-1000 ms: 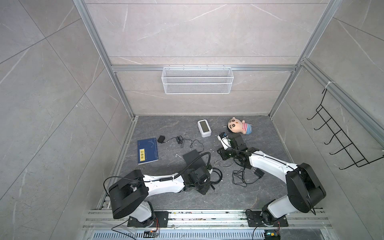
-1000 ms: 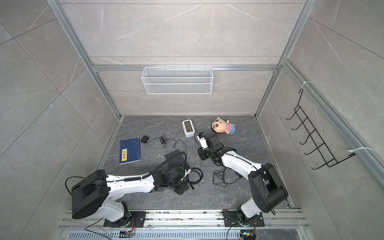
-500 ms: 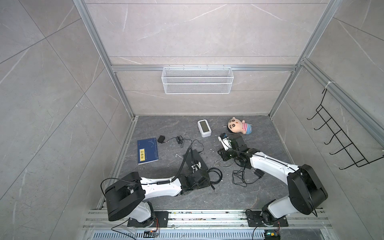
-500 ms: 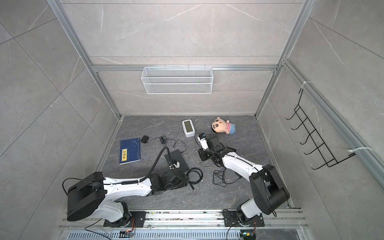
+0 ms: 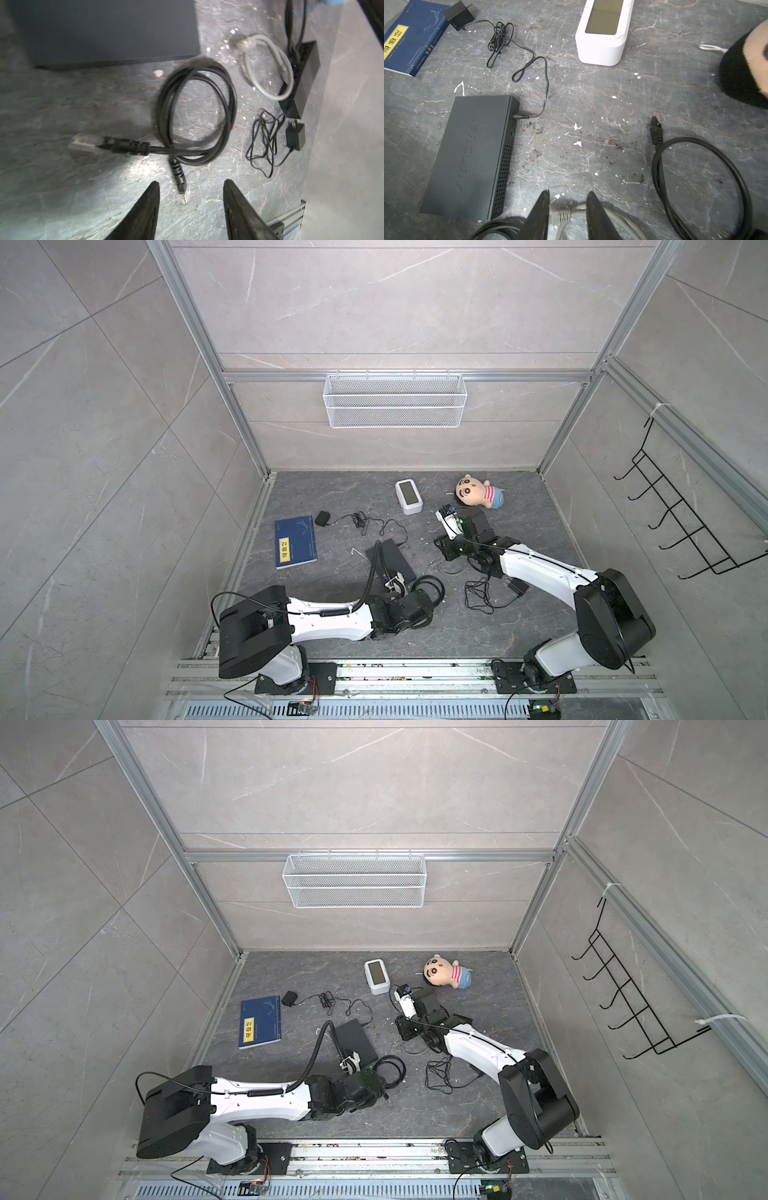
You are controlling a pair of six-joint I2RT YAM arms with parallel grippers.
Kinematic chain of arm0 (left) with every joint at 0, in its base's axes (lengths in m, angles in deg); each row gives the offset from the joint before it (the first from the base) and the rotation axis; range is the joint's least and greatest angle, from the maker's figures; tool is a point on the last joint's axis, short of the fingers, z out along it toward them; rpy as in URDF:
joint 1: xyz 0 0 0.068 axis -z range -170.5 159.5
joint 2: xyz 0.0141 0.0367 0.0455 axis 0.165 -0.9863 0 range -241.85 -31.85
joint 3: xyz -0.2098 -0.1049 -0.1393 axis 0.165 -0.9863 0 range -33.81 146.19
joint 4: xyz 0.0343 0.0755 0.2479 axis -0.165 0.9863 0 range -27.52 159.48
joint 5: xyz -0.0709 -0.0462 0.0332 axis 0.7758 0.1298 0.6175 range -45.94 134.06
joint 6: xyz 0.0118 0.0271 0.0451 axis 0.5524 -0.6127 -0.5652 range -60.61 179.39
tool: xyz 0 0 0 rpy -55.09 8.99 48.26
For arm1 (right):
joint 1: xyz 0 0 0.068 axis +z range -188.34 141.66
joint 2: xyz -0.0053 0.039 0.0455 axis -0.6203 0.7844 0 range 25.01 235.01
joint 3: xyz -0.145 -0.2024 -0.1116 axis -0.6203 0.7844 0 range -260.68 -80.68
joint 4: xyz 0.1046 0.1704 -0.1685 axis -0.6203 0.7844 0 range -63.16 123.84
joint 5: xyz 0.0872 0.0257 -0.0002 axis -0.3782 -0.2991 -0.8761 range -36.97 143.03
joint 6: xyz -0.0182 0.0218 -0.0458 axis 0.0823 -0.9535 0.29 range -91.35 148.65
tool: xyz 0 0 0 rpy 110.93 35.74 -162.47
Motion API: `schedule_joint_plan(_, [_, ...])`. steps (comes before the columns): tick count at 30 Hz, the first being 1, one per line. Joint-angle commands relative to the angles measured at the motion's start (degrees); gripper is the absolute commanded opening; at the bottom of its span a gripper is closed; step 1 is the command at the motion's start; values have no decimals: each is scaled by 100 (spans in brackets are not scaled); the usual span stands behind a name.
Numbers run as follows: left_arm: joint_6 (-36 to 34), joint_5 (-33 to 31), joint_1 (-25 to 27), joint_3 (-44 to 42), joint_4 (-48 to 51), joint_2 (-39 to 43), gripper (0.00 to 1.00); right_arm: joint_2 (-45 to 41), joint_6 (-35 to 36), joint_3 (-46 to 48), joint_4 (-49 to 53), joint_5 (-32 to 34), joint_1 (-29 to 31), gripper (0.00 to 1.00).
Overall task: Insert the plug into the switch port
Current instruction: 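Grasp the black ethernet cable's plug beside the box with the left gripper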
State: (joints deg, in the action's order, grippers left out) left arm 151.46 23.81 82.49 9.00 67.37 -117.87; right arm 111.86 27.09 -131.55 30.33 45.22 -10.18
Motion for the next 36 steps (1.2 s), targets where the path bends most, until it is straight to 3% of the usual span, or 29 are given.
schedule_joint_plan(1, [810,-363,1,71,361,-122,55,60,-30,87,-103,-83,23,34])
schedule_joint_plan(13, [1274,-495,-31,-353,-750,-876,56,139,-8,68,-153,-203,23,34])
schedule_joint_plan(27, [2341,-822,-81,-378,392,-922,49,254,-19,32,-209,-356,25,34])
schedule_joint_plan(36, [2375,-542,-267,-510,-66,-1212,39,246,-4,7,-178,-457,22,34])
